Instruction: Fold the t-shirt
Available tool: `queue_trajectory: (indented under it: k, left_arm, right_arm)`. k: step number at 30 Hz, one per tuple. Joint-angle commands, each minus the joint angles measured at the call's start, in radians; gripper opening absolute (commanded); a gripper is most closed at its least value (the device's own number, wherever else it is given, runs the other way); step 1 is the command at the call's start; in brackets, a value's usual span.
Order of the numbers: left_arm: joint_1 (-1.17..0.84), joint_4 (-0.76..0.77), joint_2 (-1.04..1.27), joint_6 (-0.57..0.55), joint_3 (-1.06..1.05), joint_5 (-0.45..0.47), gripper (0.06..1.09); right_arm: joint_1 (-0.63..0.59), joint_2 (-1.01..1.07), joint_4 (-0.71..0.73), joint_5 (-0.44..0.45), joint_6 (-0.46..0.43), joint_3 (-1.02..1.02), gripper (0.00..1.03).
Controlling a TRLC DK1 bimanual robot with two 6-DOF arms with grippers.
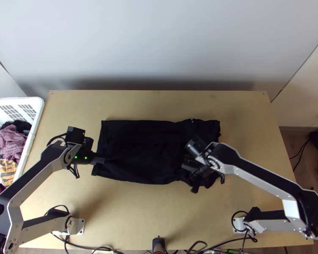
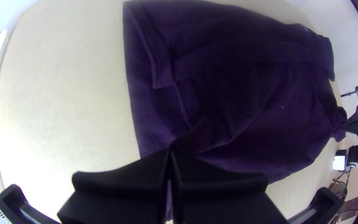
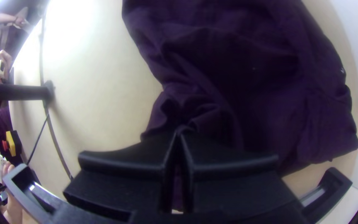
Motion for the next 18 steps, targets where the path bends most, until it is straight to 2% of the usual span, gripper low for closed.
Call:
queue_trajectory:
  k: [1, 13, 18]
  left_arm:
    - [-0.004, -0.007, -0.003, -0.005, 0.015, 0.002, 0.09]
    - [0.025, -0.061, -0.081, -0.001, 0.018, 0.000, 0.09]
    - [0.045, -0.078, -0.112, 0.012, 0.015, 0.000, 0.09]
  right_arm:
    - [-0.080, -0.082, -0.091, 0.001, -0.002, 0.092, 0.03]
    - [-0.291, -0.217, -0.224, 0.002, -0.051, 0.143, 0.03]
    - [-0.322, -0.250, -0.244, 0.001, -0.054, 0.152, 0.03]
